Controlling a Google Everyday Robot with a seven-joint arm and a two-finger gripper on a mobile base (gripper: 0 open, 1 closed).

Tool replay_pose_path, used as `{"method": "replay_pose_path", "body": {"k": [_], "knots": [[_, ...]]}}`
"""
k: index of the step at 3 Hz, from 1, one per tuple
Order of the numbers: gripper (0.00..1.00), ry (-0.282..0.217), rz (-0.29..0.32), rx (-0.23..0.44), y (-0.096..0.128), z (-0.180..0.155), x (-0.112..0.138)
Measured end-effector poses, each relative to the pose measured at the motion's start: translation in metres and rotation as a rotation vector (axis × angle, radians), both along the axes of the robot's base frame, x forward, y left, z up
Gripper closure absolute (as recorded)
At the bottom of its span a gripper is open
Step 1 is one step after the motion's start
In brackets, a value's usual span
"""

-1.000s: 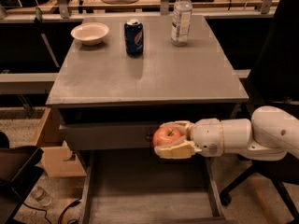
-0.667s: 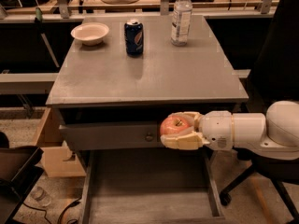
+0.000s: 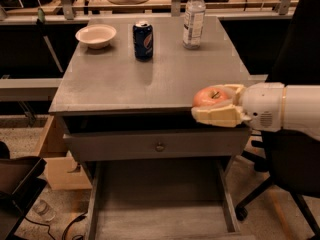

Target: Pick apple from middle drawer and place on counter

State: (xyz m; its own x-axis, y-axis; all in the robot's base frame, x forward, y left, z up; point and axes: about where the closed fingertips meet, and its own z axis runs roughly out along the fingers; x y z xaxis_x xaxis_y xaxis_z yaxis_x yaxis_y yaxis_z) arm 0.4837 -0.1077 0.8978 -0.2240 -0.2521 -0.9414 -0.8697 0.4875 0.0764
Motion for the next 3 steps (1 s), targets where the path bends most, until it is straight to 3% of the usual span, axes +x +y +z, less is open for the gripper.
{"method": "replay_pose_path", "body": {"k": [1, 3], "knots": [[1.00, -0.013, -0.046, -0.028, -0.018, 0.028, 0.032], [1.00, -0.010, -0.023, -0.055, -0.029, 0.046, 0.120]]}}
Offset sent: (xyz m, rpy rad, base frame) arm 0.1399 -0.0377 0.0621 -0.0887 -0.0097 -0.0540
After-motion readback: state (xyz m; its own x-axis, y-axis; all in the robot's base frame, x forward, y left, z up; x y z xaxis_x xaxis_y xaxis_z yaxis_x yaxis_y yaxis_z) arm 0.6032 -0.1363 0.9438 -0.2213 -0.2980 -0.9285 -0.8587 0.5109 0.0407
